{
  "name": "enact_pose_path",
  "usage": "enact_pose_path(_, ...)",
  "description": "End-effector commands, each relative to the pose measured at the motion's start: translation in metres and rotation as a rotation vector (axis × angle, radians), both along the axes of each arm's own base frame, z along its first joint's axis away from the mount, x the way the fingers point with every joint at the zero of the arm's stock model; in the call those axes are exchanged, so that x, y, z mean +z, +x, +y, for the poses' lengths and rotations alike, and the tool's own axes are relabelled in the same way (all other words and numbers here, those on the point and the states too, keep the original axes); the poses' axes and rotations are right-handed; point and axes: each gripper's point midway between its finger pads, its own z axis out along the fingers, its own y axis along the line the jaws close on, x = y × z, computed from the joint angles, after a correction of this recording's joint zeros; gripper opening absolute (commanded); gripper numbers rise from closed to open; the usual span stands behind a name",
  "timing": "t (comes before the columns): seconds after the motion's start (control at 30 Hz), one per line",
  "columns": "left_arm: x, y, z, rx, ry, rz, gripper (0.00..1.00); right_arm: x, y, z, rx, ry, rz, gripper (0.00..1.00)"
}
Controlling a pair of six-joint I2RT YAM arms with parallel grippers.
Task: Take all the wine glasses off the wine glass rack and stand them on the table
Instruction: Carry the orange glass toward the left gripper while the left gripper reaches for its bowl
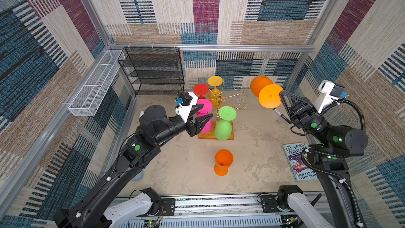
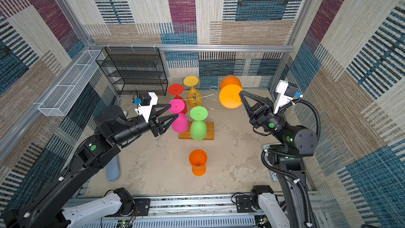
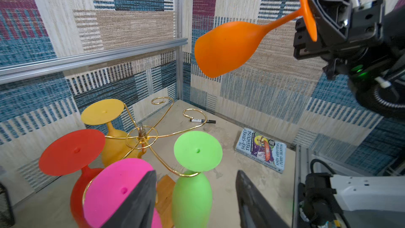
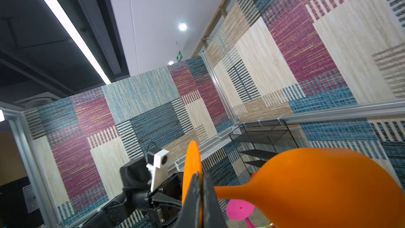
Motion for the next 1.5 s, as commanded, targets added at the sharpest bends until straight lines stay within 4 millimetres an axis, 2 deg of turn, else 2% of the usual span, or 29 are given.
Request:
enact_pose_path(0.0, 0.035, -0.019, -0.013, -0.263, -0.190, 0.008, 0.61, 0.007, -0.021, 0.009, 0.144, 0.030, -0.047, 0.00)
enact_pose_path(0.17, 0.043, -0.003, -0.013, -0.398, -0.295, 0.051, 0.62, 0.006, -0.032, 0.016, 0.246, 0.080, -0.086, 0.00)
enact_pose_path(0.37, 0.045, 0.013, -0.010, -0.510, -0.369, 0.078, 0.62, 0.007, -0.050, 0.038, 0.385, 0.108, -0.162, 0.00)
enact_pose_path(0.63, 0.045, 0.028, -0.004, -0.633, -0.447, 0.140, 0.62, 0.005, -0.057, 0.049, 0.468, 0.128, -0.206, 0.00)
enact_pose_path(0.87, 0.039, 0.033, -0.007, -0.679, -0.445, 0.170, 0.62, 0.000, -0.050, 0.058, 0.510, 0.144, -0.197, 0.00)
enact_pose_path(1.47, 0.037, 0.017, -0.012, -0.726, -0.408, 0.186, 0.59, -0.006, -0.027, 0.078, 0.577, 0.171, -0.173, 0.00)
